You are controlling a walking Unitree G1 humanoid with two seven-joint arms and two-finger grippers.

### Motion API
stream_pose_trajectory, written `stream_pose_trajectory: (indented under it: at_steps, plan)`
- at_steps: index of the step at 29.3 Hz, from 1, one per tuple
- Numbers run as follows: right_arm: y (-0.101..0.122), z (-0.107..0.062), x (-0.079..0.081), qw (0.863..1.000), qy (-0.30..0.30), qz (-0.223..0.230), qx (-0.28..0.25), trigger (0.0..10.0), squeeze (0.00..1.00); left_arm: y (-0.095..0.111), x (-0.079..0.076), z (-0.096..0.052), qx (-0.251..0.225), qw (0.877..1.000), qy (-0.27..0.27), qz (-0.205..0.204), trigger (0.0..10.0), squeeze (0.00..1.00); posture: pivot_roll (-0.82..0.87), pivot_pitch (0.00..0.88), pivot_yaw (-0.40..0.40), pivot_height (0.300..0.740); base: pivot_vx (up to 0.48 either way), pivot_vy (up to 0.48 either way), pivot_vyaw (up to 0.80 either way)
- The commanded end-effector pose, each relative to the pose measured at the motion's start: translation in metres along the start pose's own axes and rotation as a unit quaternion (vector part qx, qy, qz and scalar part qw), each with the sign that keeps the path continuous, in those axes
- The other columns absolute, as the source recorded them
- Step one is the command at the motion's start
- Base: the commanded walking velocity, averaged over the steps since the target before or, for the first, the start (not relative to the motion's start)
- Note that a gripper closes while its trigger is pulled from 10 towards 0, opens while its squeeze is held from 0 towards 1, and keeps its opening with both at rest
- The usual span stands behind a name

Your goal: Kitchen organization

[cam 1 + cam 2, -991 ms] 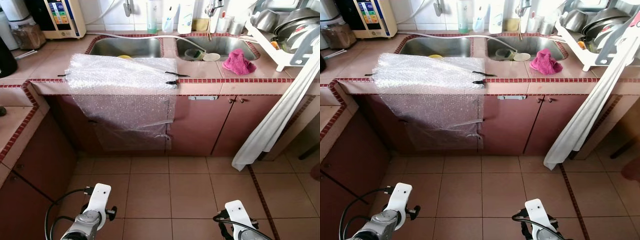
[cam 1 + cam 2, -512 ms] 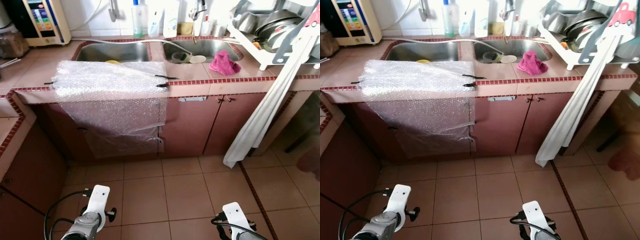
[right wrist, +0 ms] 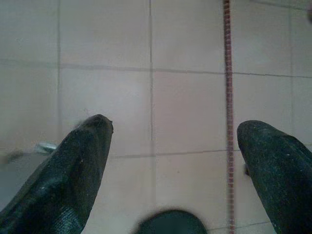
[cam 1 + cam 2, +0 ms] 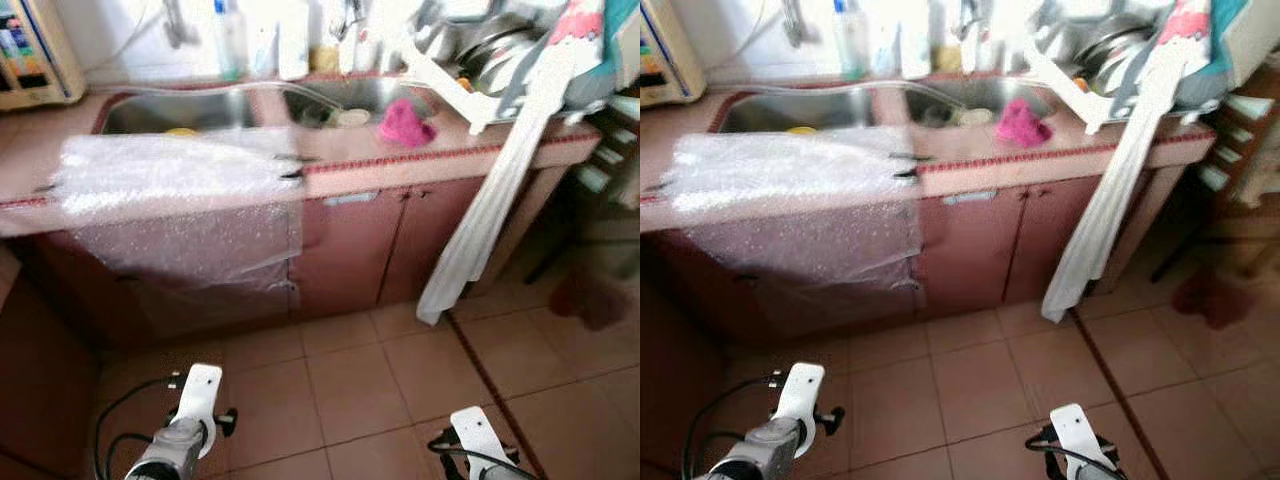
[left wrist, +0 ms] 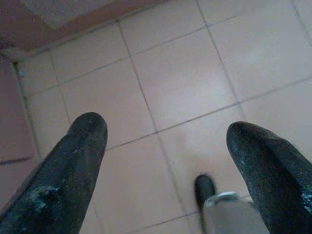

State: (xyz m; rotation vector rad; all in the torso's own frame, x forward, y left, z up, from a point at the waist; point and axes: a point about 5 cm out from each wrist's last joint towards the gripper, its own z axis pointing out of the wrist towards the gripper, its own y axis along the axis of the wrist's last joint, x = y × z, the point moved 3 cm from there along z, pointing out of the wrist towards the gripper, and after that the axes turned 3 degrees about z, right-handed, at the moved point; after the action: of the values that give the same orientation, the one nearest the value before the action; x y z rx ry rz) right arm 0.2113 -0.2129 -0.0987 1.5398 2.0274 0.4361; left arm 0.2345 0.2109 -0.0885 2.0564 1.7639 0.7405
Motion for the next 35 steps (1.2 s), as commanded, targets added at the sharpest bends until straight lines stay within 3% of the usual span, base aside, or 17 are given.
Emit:
stream_pose_trajectory:
  at_steps: [1,14,35]
  plan:
    - [-0.0084,-0.0016,-0.0044,1.000,-0.007,-0.001,0.013,10.0,0.00,0.0042,-0.0022,0.0005,-0.004,1.000,-0.001,-0.005,10.0,0.00,-0.03,0.000,0.029,0.740,0.000,0.000,-0.79]
    - [-0.0086,-0.0016,-0.0046,1.000,-0.006,-0.003,0.013,10.0,0.00,0.0069,-0.0035,0.0007,-0.009,1.000,-0.006,0.005,10.0,0.00,-0.04,0.000,0.029,0.740,0.000,0.000,-0.73]
    - [-0.0031,-0.0007,-0.0030,1.000,-0.003,-0.008,0.005,10.0,0.00,0.0097,-0.0038,0.0009,-0.010,1.000,-0.010,0.009,10.0,0.00,-0.04,0.000,0.035,0.740,0.000,0.000,0.00]
